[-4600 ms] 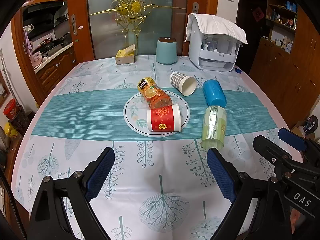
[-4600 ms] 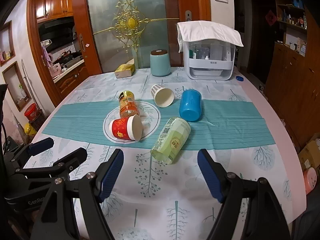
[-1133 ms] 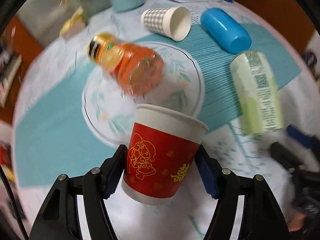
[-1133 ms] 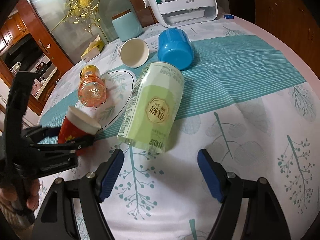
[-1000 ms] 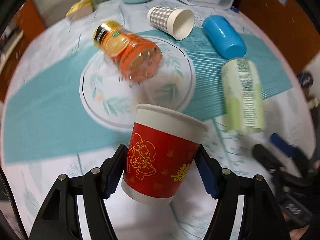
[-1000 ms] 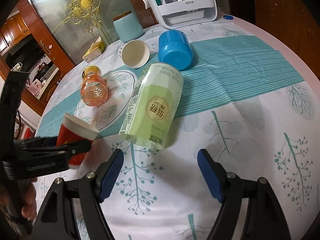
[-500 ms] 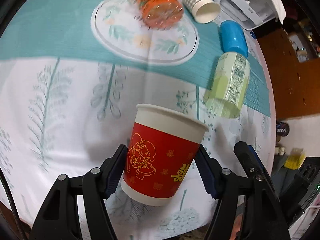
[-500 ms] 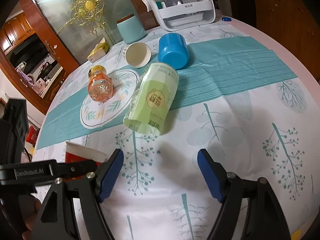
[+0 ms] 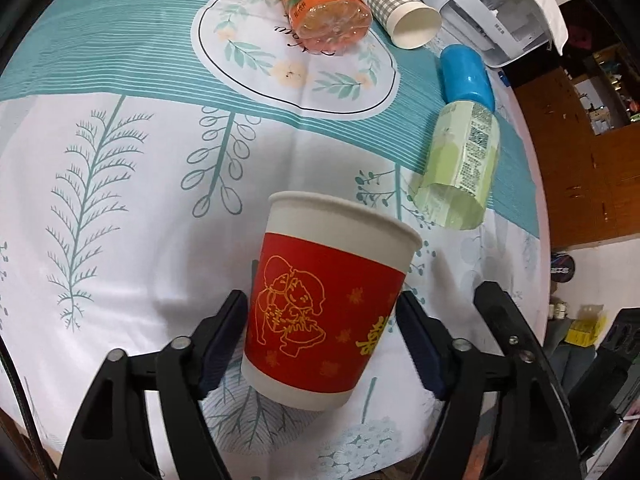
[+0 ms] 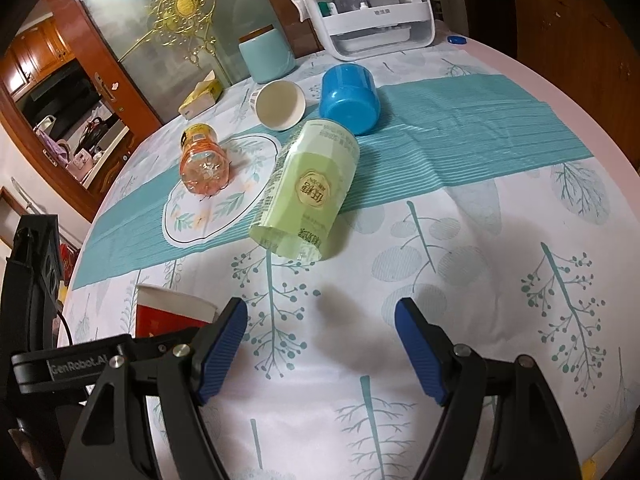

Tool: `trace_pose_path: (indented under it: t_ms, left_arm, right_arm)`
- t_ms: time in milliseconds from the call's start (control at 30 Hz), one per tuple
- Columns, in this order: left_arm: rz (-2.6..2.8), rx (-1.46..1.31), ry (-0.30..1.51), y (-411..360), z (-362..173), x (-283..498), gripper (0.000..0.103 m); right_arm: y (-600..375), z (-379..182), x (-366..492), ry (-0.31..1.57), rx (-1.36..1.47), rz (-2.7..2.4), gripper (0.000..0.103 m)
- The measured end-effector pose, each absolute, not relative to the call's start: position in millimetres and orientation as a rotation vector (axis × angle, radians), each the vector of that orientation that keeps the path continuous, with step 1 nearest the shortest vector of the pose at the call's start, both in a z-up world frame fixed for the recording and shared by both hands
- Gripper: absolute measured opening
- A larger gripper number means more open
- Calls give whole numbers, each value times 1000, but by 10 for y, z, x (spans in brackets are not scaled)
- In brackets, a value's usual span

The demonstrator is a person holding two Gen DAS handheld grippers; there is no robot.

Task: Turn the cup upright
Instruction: 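Rotate the held red cup upright with the left gripper, rim up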

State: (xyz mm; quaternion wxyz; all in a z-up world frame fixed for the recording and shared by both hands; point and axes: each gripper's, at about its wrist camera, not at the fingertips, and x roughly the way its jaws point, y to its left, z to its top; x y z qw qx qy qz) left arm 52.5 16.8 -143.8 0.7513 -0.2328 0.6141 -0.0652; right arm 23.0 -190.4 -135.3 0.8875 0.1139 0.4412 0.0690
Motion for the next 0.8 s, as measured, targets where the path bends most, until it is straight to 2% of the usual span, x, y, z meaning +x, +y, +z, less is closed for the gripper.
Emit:
trace_pose_path:
  t_ms: [800]
  left_arm:
    - [-240,-376,1209,351,-832,181,79]
  right_arm:
    - [-1823,-1176,125,937,269,238,77]
